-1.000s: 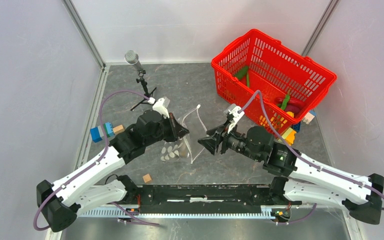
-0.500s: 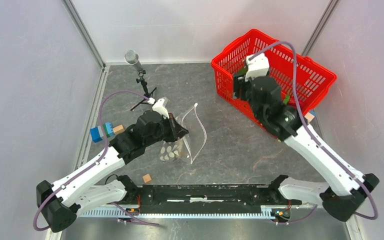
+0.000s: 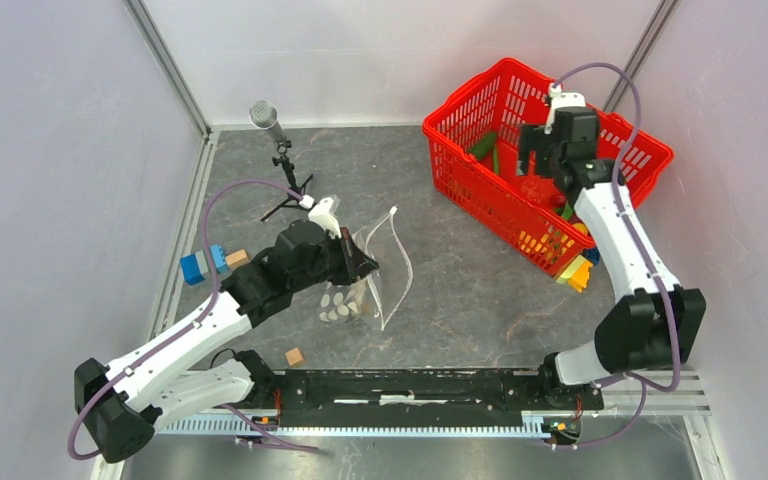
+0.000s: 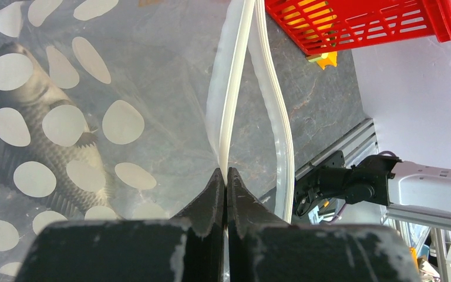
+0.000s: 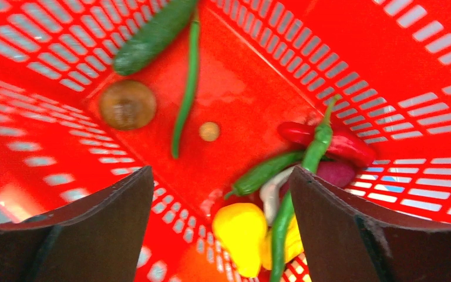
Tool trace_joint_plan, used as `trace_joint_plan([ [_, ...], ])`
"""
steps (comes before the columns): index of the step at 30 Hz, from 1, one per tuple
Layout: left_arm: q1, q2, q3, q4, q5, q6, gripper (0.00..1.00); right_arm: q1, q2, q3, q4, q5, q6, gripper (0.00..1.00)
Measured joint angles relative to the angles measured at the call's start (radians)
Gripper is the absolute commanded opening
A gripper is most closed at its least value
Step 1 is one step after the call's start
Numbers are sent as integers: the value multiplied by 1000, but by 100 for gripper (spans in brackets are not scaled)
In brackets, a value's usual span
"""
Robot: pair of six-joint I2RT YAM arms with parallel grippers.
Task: Place the food in the zip-top bag and seal the zipper
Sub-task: Pick up the fake food from the bin.
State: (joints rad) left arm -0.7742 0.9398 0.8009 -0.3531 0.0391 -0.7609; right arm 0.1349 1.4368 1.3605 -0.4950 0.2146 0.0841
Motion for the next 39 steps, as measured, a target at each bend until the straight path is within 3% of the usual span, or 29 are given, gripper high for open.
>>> trace_joint_plan([
  [5,0,0,0,0,15,10,2,-136,98,28,-60,-61,-9,93],
  [10,0,0,0,-1,24,20,2,-165,177,17,-126,-105,-28,91],
  [17,0,-22,-6,-5,24,22,2,-139,162,-122,-132,-203,-51,91],
  [26,0,-27,-13,-4,24,22,2,50,79,-142,-116,-280,-51,97],
  [32,0,-47,-23,-8,23,22,2,47,83,-153,-130,-251,-57,96],
  [39,0,-50,-23,-11,24,22,2,41,96,-278,-140,-297,-133,98],
])
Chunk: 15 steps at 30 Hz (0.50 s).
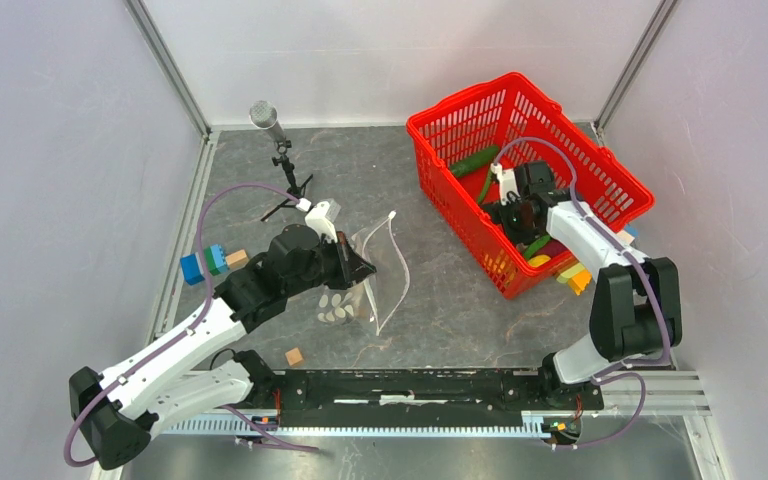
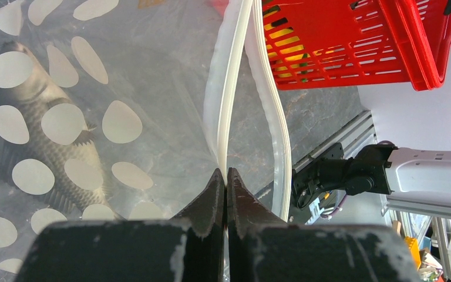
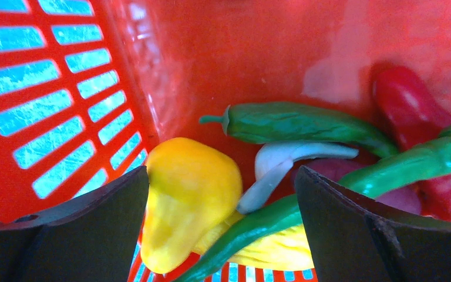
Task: Place the food in the zip-top bag and seal the zipper
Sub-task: Pick up the fake food from the bin.
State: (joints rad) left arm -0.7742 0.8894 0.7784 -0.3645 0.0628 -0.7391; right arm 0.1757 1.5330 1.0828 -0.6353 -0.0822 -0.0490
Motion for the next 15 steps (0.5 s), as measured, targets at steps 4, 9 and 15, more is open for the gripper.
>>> trace_joint_plan([
  [4,0,0,0,0,0,0,2,-3,17,-24,-10,-5,-37,98],
  [9,0,0,0,0,0,0,2,-6,48,-35,16,-19,-53,92],
  [15,0,0,0,-2,-1,0,2,-9,86,-51,55,-23,-46,96],
])
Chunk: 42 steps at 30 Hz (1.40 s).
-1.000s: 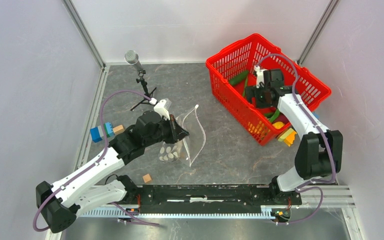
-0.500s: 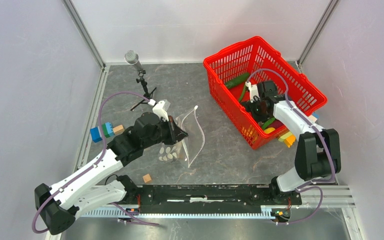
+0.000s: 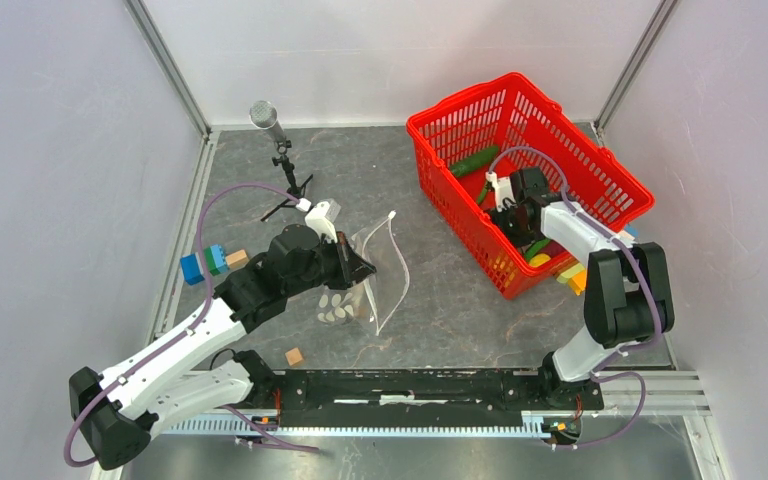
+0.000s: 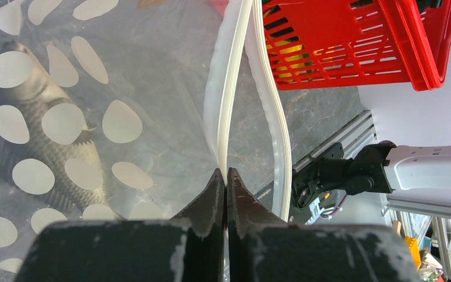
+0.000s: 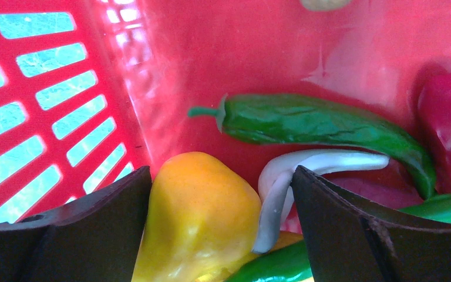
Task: Place the food in the zip-top bag and seal the zipper
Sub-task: Pick up the fake food from the bin.
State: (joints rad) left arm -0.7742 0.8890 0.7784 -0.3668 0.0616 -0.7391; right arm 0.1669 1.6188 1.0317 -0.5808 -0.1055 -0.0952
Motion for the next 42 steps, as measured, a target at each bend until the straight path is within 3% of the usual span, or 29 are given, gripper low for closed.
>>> trace_joint_plan([
  [22,0,1,7,-40,-28,27,2,-7,-100,-69,-32,-22,-35,98],
  [23,0,1,9,-45,-31,29,2,-6,-100,-77,-24,-25,-36,96],
  [27,0,1,10,-53,-33,34,2,-5,-96,-88,-11,-26,-34,74],
  [31,0,1,10,-52,-34,34,2,-5,-100,-88,-10,-24,-20,63],
  [36,0,1,10,-52,-33,34,2,-4,-153,-88,6,-13,12,58],
  [42,0,1,10,-51,-33,34,2,-4,-334,-87,62,32,55,55],
])
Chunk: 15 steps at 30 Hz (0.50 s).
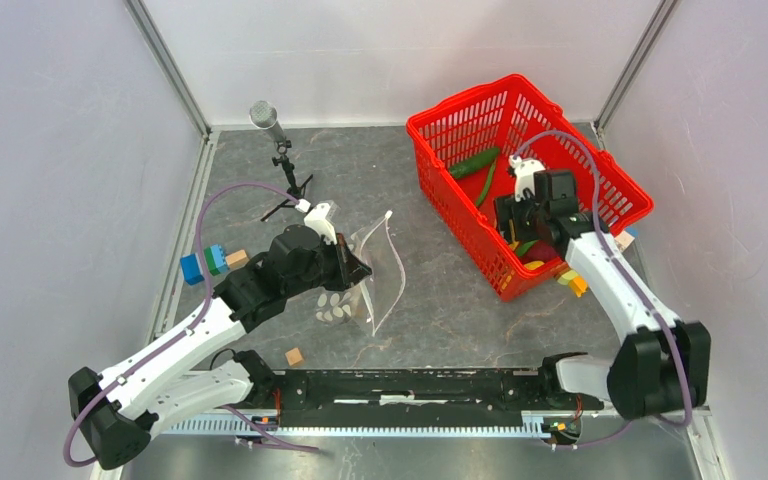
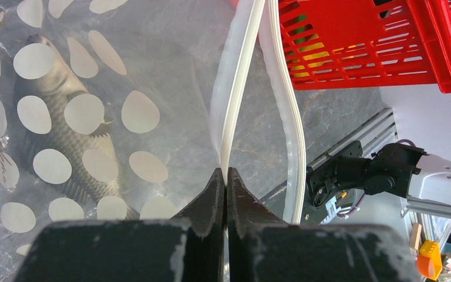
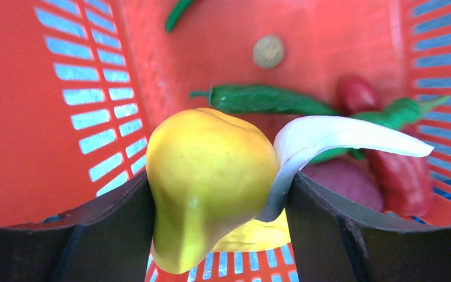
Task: Place the food in the zip-top bag and seal the zipper
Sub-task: Pick up the fake food from the bin.
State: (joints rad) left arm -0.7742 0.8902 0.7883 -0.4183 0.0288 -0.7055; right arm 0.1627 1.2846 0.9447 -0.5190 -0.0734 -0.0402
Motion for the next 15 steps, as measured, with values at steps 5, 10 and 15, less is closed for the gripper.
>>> trace_joint_plan([
  [5,0,0,0,0,4,0,2,0,-143,2,36,33,45,53],
  [10,0,0,0,0,9,0,2,0,-241,3,55,29,89,51],
  [15,0,2,0,0,18,0,2,0,-334,3,86,-25,132,47],
])
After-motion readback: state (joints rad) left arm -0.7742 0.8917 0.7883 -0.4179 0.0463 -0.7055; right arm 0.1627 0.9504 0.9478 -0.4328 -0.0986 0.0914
